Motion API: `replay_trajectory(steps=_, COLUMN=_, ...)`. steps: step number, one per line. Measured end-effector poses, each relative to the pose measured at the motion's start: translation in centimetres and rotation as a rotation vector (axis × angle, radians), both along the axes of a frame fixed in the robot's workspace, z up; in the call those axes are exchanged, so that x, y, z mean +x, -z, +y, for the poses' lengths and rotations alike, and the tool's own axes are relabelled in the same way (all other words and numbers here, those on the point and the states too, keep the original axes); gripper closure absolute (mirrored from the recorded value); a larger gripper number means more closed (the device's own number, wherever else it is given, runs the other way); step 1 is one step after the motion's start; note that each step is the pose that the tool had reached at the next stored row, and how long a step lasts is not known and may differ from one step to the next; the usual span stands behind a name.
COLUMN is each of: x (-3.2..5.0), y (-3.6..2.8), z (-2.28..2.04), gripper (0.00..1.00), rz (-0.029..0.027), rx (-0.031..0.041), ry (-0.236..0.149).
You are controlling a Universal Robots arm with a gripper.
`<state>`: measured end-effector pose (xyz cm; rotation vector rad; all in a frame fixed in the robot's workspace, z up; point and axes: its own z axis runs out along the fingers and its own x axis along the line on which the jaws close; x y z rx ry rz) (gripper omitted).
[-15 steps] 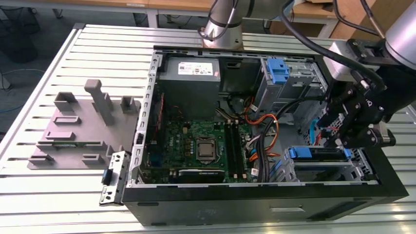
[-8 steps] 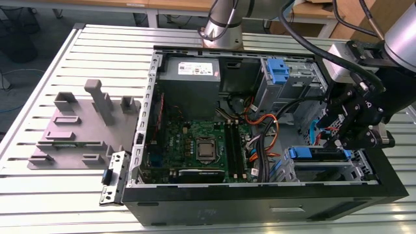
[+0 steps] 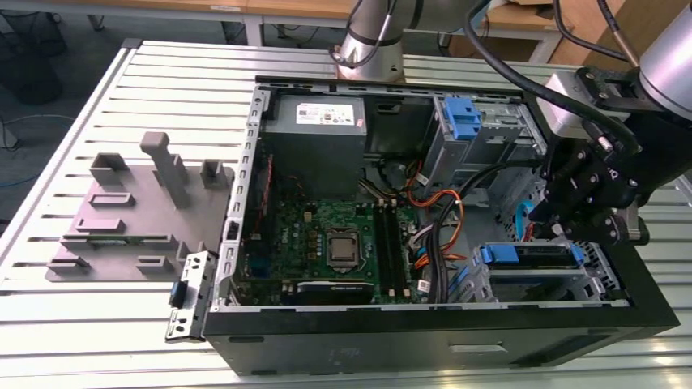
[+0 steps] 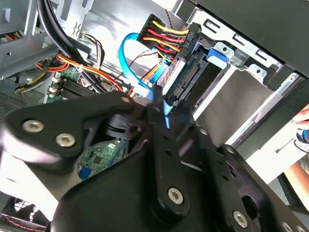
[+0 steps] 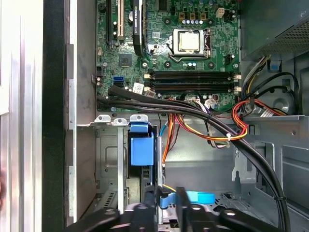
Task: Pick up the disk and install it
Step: 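Insert the first disk wire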
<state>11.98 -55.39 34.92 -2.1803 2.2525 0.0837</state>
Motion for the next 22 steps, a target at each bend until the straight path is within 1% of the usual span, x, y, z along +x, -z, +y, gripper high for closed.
replay_trajectory(steps=1, x=0.00, y=0.00, z=0.00, gripper=0.71, rz=0.0000, rx=0.0001, ry=0.000)
replay_trajectory(steps=3, x=0.00, y=0.00, z=0.00, gripper=0.83, rz=0.0000, rx=0.0000, ry=0.000)
replay_trajectory(steps=12, x=0.01, y=0.03, z=-0.02, gripper=0.84, rz=0.0000, rx=0.0002, ry=0.000)
replay_trajectory(steps=14, x=0.13, y=0.04, z=-0.13, gripper=0.84, rz=0.0001, rx=0.0002, ry=0.000)
replay_trajectory(steps=18, x=0.33, y=0.09, z=-0.50, gripper=0.84, rz=0.0004, rx=0.0001, ry=0.005)
replay_trajectory(steps=22, x=0.43, y=0.35, z=-0.68, gripper=0.84, rz=0.0003, rx=0.0001, ry=0.009)
